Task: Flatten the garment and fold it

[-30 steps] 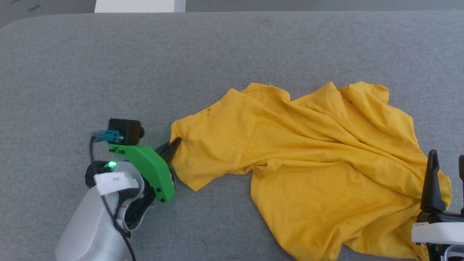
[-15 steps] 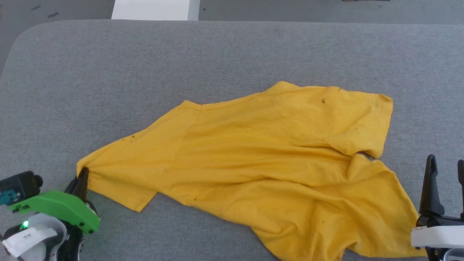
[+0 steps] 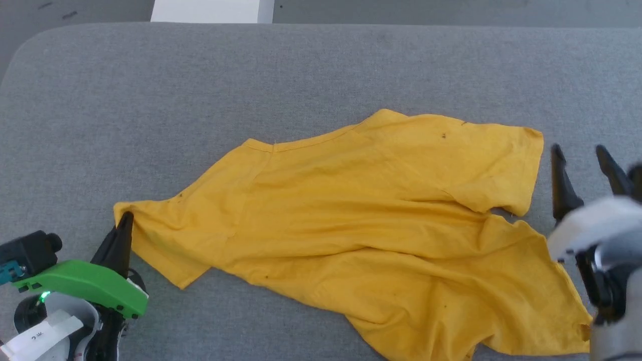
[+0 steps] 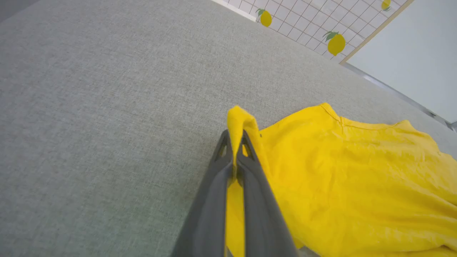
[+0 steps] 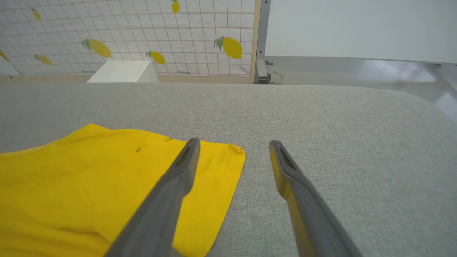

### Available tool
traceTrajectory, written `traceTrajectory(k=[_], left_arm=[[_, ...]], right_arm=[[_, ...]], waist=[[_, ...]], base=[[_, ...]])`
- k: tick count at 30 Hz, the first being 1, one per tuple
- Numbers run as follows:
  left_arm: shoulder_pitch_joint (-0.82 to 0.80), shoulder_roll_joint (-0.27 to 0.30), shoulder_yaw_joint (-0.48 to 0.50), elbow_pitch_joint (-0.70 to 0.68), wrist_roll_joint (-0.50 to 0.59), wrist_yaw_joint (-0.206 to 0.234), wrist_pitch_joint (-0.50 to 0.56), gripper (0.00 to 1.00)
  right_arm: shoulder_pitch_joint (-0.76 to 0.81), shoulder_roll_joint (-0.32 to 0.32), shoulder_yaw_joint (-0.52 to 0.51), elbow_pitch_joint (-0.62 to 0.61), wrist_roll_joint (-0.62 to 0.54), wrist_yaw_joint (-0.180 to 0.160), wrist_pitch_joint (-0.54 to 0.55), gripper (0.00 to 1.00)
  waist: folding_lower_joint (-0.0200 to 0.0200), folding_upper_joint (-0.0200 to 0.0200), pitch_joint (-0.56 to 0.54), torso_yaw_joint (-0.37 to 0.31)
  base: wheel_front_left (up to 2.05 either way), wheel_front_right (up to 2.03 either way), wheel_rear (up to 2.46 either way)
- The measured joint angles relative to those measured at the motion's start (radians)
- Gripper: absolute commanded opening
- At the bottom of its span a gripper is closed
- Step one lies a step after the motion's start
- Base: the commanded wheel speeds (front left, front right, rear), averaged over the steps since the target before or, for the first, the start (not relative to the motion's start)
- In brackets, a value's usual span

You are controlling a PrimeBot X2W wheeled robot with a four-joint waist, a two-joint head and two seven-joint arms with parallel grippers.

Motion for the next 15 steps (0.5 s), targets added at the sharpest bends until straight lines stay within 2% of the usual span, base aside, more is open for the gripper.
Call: traceTrajectory(k=[4,8,11,15], left_arm=[[-0.005,0.003,-0.010,-0.050,0.003,-0.009,-0.002,0.00],[-0.016,0.004,-0.025,-0.084,0.003,-0.019,-0.002,0.00],[-0.029,0.003,-0.036,-0.090,0.003,-0.026,-0.002,0.00],[-0.031,0.003,-0.043,-0.085,0.003,-0.034,-0.003,0.00]], right_arm=[[-0.135,0.001,-0.015,0.012,-0.023,0.001,0.285,1.00],[-0.225,0.001,-0.038,0.053,-0.063,0.000,0.489,1.00],[-0.260,0.001,-0.061,0.084,-0.069,0.000,0.579,1.00],[-0.277,0.002,-0.090,0.121,-0.077,0.000,0.643,1.00]], waist=[[0.0000,0.0000,0.021,-0.003],[0.0000,0.0000,0.046,0.004],[0.0000,0.0000,0.059,0.019],[0.0000,0.0000,0.073,0.041]], base=[[0.00,0.00,0.00],[0.00,0.00,0.00],[0.00,0.00,0.00],[0.00,0.00,0.00]])
